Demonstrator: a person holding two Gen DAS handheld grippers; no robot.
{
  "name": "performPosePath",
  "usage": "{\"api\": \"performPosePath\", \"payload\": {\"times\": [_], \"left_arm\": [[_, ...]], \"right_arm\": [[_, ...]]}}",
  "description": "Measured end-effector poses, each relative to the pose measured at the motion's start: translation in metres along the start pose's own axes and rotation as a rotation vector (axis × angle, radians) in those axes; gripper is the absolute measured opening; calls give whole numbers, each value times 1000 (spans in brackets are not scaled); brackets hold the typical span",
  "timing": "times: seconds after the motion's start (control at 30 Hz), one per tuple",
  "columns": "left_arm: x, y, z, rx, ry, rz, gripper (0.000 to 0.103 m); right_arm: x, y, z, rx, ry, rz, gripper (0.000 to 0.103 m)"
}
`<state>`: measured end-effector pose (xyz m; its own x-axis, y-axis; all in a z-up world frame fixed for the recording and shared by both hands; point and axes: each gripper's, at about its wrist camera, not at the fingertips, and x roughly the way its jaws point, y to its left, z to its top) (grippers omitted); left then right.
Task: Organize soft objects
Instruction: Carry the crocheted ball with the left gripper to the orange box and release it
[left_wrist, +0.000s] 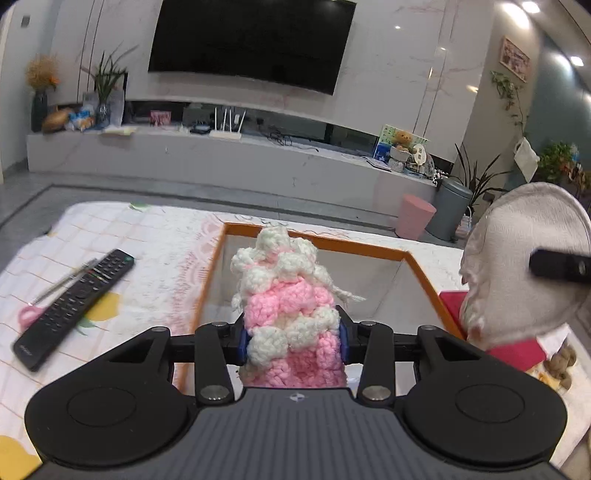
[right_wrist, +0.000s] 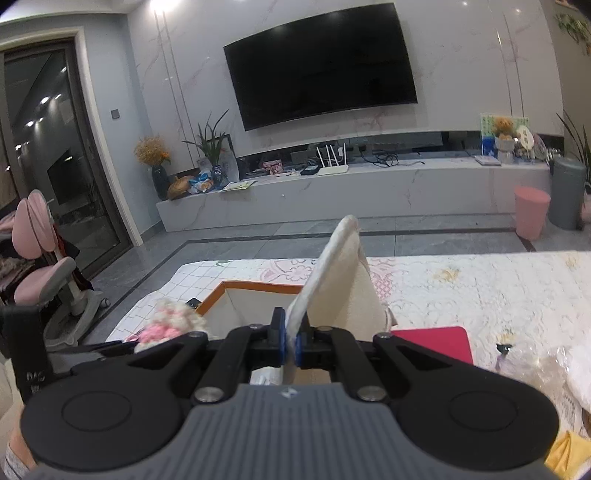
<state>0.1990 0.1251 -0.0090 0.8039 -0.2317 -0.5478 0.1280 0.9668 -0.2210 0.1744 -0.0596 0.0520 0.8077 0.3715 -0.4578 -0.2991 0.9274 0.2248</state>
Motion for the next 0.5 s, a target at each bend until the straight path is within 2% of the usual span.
{"api": "performPosePath", "payload": {"times": [0.17, 0.3, 0.4, 0.43, 0.5], "left_arm": [[22, -10, -1, -3, 66, -4, 48], [31, -12, -5, -15, 108, -60, 50], [29, -3, -1, -140, 60, -94, 75], [25, 1, -1, -188, 24, -78, 81], [21, 5, -1, -214, 2, -55, 89]], "right_arm": [[6, 8, -3, -20, 1, 2, 2], [6, 10, -3, -40, -4, 13, 2], [2, 10, -3, -45, -20, 16, 2], [1, 9, -3, -40, -23, 18, 2], [0, 7, -4, -35, -20, 19, 2]]}}
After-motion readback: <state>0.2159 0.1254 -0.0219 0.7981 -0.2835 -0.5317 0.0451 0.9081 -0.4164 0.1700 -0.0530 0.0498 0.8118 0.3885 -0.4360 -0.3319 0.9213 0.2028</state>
